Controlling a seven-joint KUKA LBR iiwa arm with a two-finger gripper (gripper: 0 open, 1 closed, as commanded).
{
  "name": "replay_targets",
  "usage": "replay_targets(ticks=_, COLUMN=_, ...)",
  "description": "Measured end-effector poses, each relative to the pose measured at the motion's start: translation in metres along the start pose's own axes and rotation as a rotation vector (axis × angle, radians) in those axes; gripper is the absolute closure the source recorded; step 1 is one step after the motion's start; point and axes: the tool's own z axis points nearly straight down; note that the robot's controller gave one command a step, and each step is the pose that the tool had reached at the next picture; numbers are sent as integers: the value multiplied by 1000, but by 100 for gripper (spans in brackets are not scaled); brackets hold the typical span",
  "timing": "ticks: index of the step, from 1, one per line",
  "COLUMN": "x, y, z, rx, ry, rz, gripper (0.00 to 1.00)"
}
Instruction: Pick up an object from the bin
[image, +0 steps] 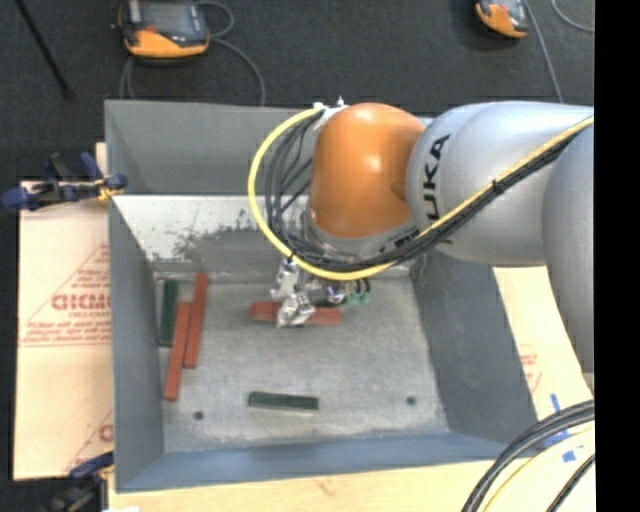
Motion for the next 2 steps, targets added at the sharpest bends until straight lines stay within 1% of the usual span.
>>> replay_targets(ticks=1, x=-5, y=3, z=-20, rx=0, ry=-16, rz=3, gripper=100)
replay_targets(ticks=2, x=5, y=13, z=-36, rx=0, ry=3, rz=-17, gripper=100)
